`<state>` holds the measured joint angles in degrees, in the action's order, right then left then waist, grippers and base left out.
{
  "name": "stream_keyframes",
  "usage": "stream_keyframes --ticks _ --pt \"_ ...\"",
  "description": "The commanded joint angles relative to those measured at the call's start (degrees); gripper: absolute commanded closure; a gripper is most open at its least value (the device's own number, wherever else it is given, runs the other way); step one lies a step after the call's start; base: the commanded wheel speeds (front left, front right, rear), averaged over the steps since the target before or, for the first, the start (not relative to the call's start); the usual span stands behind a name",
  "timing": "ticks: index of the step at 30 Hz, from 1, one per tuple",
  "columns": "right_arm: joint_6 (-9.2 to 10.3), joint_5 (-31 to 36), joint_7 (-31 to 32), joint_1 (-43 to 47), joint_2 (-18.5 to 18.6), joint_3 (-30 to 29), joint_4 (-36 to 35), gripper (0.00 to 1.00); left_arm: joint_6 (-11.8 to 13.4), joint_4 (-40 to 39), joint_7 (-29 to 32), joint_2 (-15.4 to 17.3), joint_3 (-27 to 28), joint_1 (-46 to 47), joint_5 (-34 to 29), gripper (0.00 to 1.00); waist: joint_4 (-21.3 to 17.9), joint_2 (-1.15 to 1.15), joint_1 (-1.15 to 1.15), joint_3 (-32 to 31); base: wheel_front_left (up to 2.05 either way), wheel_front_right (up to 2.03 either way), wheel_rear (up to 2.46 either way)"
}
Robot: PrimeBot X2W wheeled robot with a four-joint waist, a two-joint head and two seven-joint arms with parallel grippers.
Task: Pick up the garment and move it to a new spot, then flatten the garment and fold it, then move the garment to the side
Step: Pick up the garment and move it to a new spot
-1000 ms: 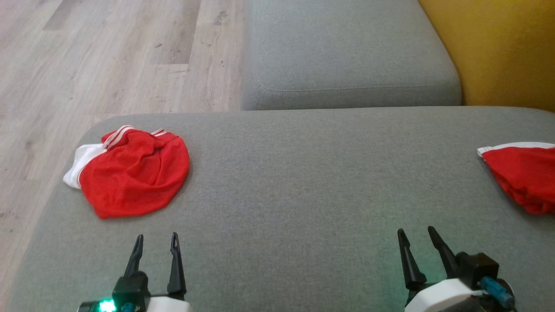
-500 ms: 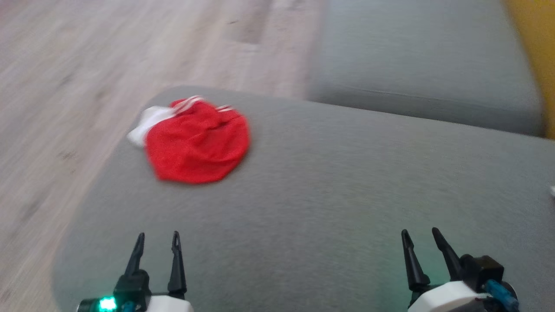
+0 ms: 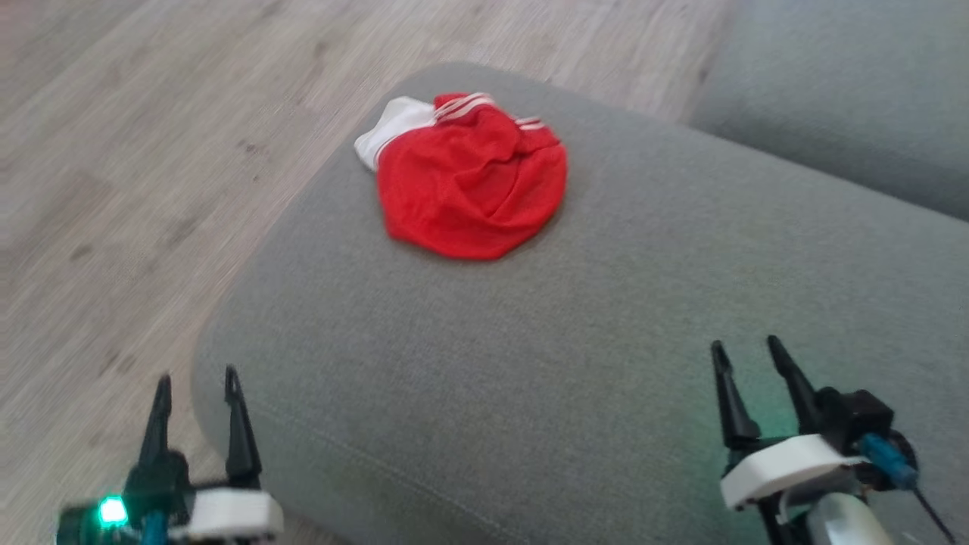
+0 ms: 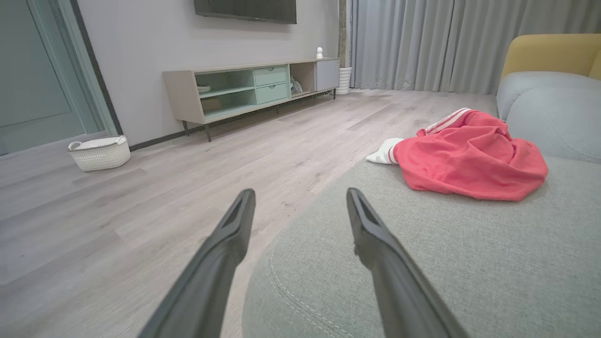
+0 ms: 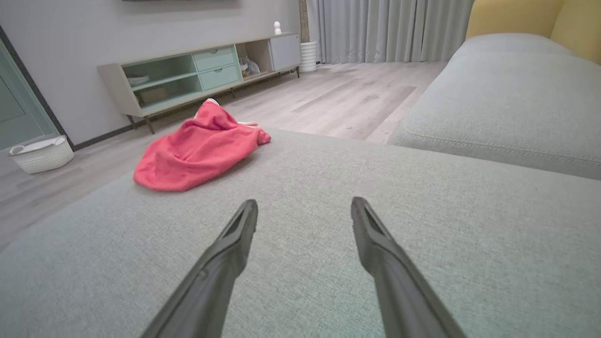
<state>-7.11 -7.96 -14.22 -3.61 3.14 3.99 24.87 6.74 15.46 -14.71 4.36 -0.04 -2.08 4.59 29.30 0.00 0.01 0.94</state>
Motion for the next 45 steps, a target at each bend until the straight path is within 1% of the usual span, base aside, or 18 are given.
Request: stream_keyframes --ticks 1,5,8,12,16,19,22,24,29,31,34,35,36,37,42,43,44,45 --pt "-0.37 0.55 -0.78 -1.26 1.87 0.51 -1.35 0.0 -0.7 -2.53 -0.29 1.33 1.42 5.23 -0.97 0.0 1.39 0.0 -0.01 1.74 0.0 0.0 0.0" --pt "-0.37 1.72 -0.78 -1.75 4.99 -1.9 -2.69 0.0 -3.81 -3.29 -0.29 2.68 -0.73 14.81 -2.06 0.0 1.89 0.0 -0.01 6.44 0.0 0.0 0.0" --pt "-0.37 3.12 -0.78 -2.64 8.19 -3.63 -4.35 0.0 -6.67 -1.01 -0.29 3.25 -2.57 25.15 -2.19 0.0 1.17 0.0 -0.01 10.9 0.0 0.0 0.0" --pt "-0.37 4.6 -0.78 -5.97 12.92 -4.1 -6.5 0.0 -10.7 7.38 0.33 4.07 -5.02 40.21 -1.98 0.0 -2.17 0.0 -0.01 17.18 0.0 0.0 0.0" --pt "-0.37 5.09 -0.78 -9.16 16.72 -4.32 -8.56 0.0 -12.87 17.43 3.57 4.44 -6.87 53.78 -0.76 0.0 -6.32 0.0 -0.01 22.12 0.0 0.0 0.0" --pt "-0.37 5.38 -0.78 -10.87 19.02 -4.16 -10.26 0.0 -13.73 24.86 7.08 4.51 -7.24 61.88 1.95 0.0 -9.42 0.0 -0.01 25.3 0.0 0.0 0.0" --pt "-0.37 5.3 -0.78 -11.54 20.97 -4.74 -11.47 0.0 -14.13 31.88 10.71 4.24 -7.96 67.41 5.75 0.0 -11.73 0.0 -0.01 27.86 0.0 0.0 0.0" --pt "-0.37 5.38 -0.78 -11.35 21.88 -5.13 -12.29 0.0 -14.18 35.1 12.82 4.19 -11.53 69.77 8.24 0.0 -12.85 0.0 -0.01 29.37 0.0 0.0 0.0" --pt "-0.37 5.43 -0.78 -11.04 23.02 -6.2 -14.25 0.0 -14.21 42.05 17.04 6.14 -18.7 71.61 14.31 0.0 -14.69 0.0 -0.01 32.29 0.0 0.0 0.0" --pt "-0.37 5.51 -0.78 -11.21 22.99 -6.18 -14.74 0.0 -14.21 45.11 18.57 7.1 -19.98 71.65 15.59 0.0 -15.21 0.0 -0.01 32.94 0.0 0.0 0.0" --pt "-0.37 5.71 -0.78 -11.5 22.71 -6.2 -15.05 0.0 -14.21 47.54 18.72 8.1 -20.9 71.87 15.87 0.0 -15.56 0.0 -0.01 33.42 0.0 0.0 0.0" --pt "-0.37 5.84 -0.78 -11.63 22.5 -6.26 -15.15 0.0 -14.22 48.42 18.25 8.42 -21.15 72.05 16.01 0.13 -15.66 0.0 -0.01 33.57 0.0 0.0 0.0" --pt "-0.37 5.94 -0.78 -11.78 22.31 -6.31 -15.21 0.0 -14.22 49.06 17.13 8.9 -21.36 72.4 15.81 0.69 -15.73 0.0 -0.01 33.68 0.0 0.0 0.0" --pt "-0.37 6.06 -0.78 -11.94 22.1 -6.31 -15.19 0.0 -14.22 49.5 15.73 9.25 -21.54 72.78 15.6 1.0 -15.79 0.0 -0.01 33.69 0.0 0.0 0.0" --pt "-0.37 6.23 -0.78 -12.59 20.11 -5.94 -14.39 0.0 -14.22 50.02 8.05 10.25 -22.69 75.67 14.61 1.0 -15.83 0.0 -0.01 31.25 0.0 0.0 0.0" --pt "-0.37 6.19 -0.78 -12.73 19.42 -5.58 -14.11 0.0 -14.15 50.06 6.55 10.5 -22.95 76.38 14.24 1.0 -16.01 0.0 -0.01 30.16 0.0 0.0 0.0" --pt "-0.37 6.1 -0.78 -13.04 17.85 -4.86 -13.55 0.0 -13.31 49.82 3.69 11.01 -23.45 78.02 13.33 1.0 -16.63 0.0 -0.01 27.58 0.0 0.0 0.0" --pt "-0.37 6.01 -0.78 -13.15 16.98 -4.39 -13.16 0.0 -13.14 49.61 2.73 11.08 -23.77 78.69 12.91 1.0 -17.13 0.0 -0.01 25.85 0.0 0.0 0.0"
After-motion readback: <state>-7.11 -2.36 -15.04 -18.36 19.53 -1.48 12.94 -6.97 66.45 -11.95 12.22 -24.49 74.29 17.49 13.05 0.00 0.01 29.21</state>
